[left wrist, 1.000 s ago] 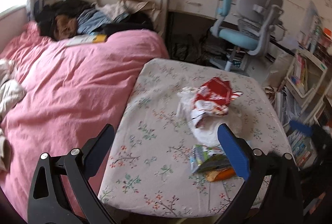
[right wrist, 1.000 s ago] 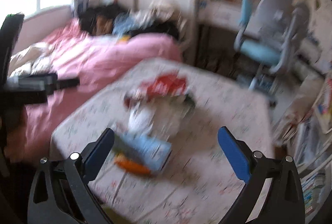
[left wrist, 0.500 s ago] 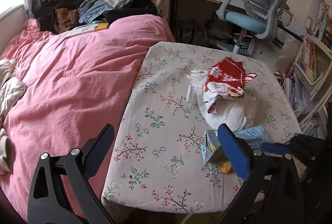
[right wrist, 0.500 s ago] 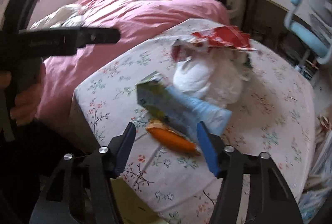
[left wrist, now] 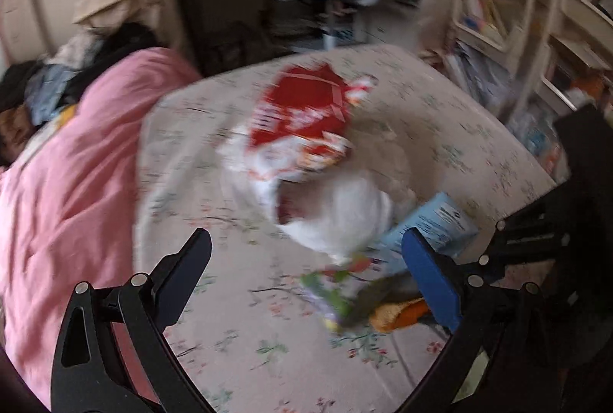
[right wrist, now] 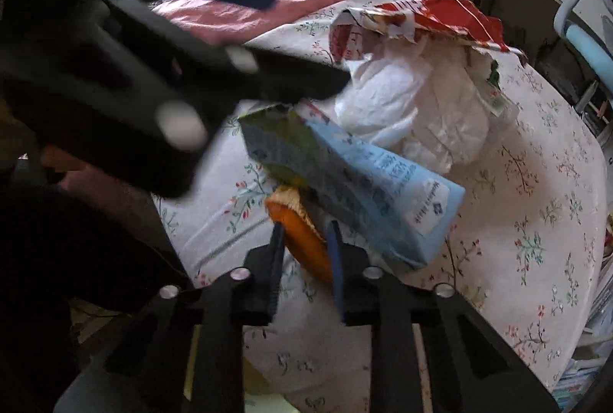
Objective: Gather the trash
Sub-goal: 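Grasp the orange peel with the right tool while the left tool grasps the blue milk carton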
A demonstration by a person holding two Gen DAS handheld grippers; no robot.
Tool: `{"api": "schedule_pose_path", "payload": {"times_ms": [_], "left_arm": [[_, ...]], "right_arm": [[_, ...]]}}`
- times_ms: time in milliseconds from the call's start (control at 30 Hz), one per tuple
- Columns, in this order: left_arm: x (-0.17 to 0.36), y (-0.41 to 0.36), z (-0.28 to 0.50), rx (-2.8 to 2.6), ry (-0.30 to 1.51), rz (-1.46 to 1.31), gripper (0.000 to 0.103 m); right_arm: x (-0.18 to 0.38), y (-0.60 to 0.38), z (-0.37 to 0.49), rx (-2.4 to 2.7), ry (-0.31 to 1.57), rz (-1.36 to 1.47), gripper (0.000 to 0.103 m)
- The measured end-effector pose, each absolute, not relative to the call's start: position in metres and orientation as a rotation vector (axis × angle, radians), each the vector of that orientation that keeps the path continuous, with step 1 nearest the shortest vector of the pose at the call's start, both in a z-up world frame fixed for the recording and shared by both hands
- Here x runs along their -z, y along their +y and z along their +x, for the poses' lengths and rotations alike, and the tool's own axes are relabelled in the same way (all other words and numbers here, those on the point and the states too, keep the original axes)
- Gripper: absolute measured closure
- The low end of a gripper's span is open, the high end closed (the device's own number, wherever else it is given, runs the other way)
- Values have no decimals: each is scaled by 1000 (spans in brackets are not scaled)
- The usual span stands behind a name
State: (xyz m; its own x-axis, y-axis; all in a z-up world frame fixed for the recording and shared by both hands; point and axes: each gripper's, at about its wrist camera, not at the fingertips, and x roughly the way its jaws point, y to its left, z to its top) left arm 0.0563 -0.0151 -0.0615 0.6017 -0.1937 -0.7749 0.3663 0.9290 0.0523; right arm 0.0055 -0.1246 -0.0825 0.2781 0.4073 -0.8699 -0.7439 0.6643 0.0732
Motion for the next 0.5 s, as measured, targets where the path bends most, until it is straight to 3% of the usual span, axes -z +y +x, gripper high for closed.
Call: {"api": "schedule_pose_path", "payload": {"times_ms": [100,233,500], "left_arm": [[69,-28,53,406,892,224,7],[79,-39,45,487,999,260,23],[61,-46,33,472,919,316,22]], "right_arm": [[80,-147,3,-754,1043,-388,87],[79,-185,5,-671,1073,-346,87],[77,-219,5,-608,1069,-294,88]]}}
